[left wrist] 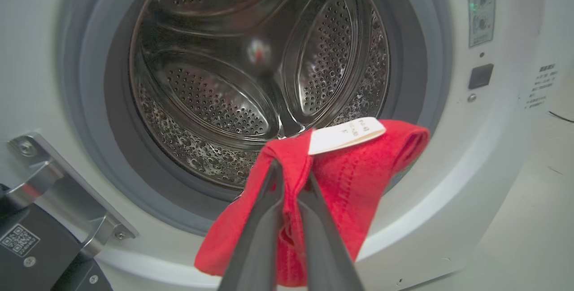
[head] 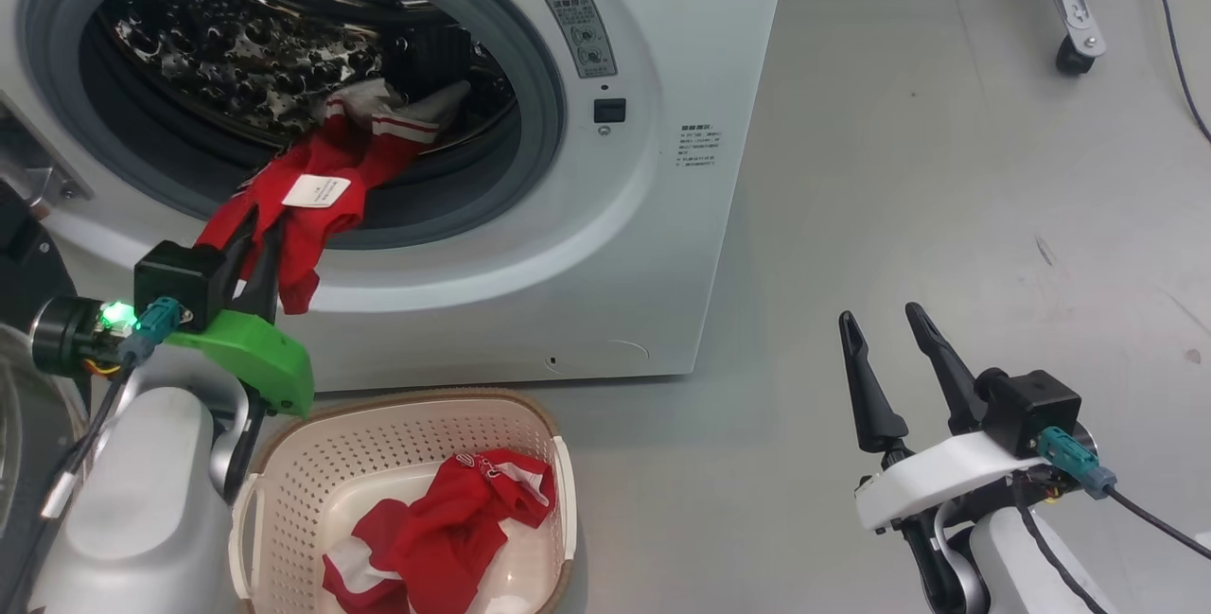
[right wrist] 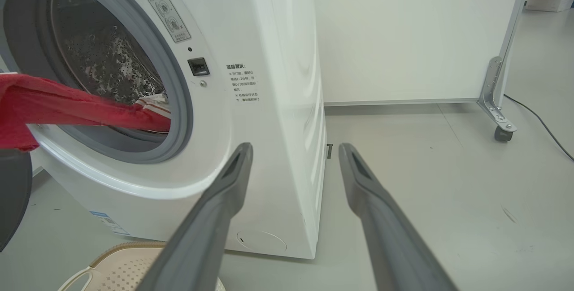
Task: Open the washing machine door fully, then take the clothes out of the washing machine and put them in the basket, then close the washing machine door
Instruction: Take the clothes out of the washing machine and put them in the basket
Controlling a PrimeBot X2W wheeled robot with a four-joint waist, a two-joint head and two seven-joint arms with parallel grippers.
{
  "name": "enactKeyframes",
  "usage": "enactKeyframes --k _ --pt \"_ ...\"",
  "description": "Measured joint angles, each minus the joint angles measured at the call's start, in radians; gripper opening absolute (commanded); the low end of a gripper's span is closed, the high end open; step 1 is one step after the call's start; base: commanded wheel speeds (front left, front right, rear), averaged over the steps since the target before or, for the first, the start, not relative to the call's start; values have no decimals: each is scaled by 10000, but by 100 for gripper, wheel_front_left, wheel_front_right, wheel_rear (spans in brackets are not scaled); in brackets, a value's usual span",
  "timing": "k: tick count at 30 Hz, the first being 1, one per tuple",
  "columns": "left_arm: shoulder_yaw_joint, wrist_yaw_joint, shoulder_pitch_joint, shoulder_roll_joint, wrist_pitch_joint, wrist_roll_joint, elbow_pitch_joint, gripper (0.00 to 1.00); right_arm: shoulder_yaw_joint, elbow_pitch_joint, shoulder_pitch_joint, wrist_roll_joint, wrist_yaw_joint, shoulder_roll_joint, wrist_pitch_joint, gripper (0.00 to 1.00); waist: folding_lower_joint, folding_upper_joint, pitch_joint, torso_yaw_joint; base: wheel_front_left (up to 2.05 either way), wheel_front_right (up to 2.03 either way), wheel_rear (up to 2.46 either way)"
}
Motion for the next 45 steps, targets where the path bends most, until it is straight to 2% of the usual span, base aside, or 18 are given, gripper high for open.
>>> enactKeyframes --k 10,20,28,36,45 --pt "324 31 402 4 -115 0 -1964 0 52 -21 142 -2 6 -6 0 100 0 0 -344 149 0 0 0" --pt "1070 205 662 -17 -117 161 -5141 0 21 -180 267 -2 8 -48 0 100 0 0 -297 199 0 0 0" --pt "1465 282 1094 -75 -165 282 -6416 0 -29 -293 291 -2 8 -52 0 100 0 0 -159 234 0 0 0" --pt "1338 230 2102 -88 -165 305 -6629 0 -69 -353 291 0 8 -50 0 100 0 0 20 271 0 0 0" --pt "644 65 3835 -17 -159 393 -5292 0 -40 -405 279 0 8 -38 0 100 0 0 230 272 0 0 0"
